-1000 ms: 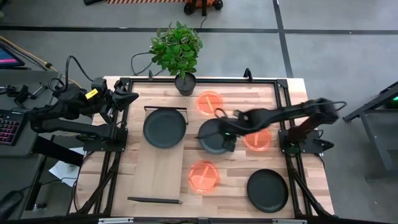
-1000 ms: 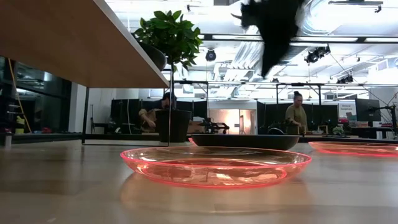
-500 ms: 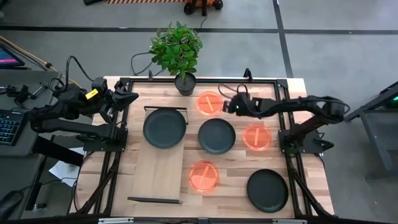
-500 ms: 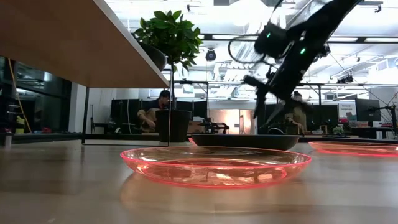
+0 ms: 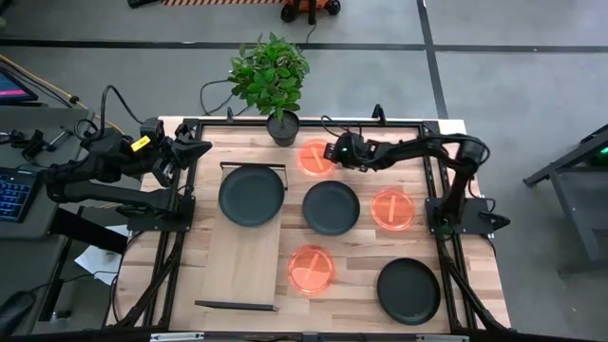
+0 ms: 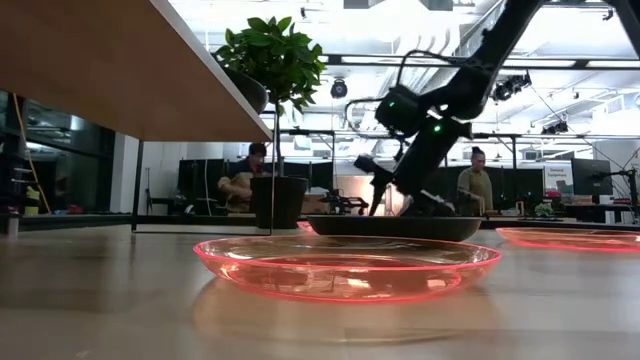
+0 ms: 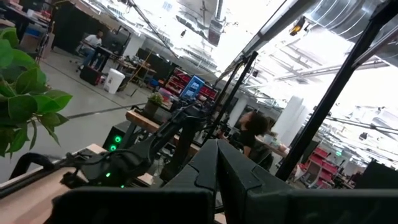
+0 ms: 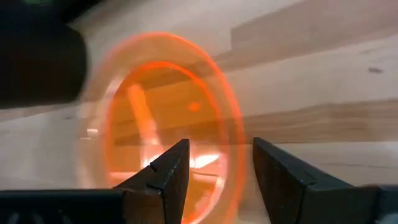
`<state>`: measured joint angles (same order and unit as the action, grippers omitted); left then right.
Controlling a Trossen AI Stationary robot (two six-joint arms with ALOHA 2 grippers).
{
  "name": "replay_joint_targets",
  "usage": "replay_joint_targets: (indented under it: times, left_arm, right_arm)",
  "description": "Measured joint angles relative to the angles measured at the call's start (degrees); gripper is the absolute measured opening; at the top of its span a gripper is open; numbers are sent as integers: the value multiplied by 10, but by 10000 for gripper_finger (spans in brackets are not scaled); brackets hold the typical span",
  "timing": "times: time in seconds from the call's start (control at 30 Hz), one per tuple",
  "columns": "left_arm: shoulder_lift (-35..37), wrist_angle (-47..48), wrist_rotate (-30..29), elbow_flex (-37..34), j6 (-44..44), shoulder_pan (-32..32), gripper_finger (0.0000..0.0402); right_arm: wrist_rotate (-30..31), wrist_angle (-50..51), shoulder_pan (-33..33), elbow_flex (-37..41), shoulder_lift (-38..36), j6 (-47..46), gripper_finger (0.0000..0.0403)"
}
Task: Place and stack plates onto a shelf
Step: Put the top orange plate on the shelf
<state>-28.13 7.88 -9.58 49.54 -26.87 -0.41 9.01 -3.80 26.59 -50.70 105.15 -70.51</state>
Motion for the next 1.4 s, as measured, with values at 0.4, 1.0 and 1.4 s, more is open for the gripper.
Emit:
replay_joint_targets:
  times: [0.4,1.0,1.4]
  left_arm:
    - [0,0,0,0,0,0,0]
    - [0,0,0,0,1,0,0]
    - [0,0,0,0,1,0,0]
  right_arm:
    - [25,16,3,-30,35,1,52]
    - [-160,19,52,-27,-96,205,0]
    - [-247,267,74,-27,-289,365,0]
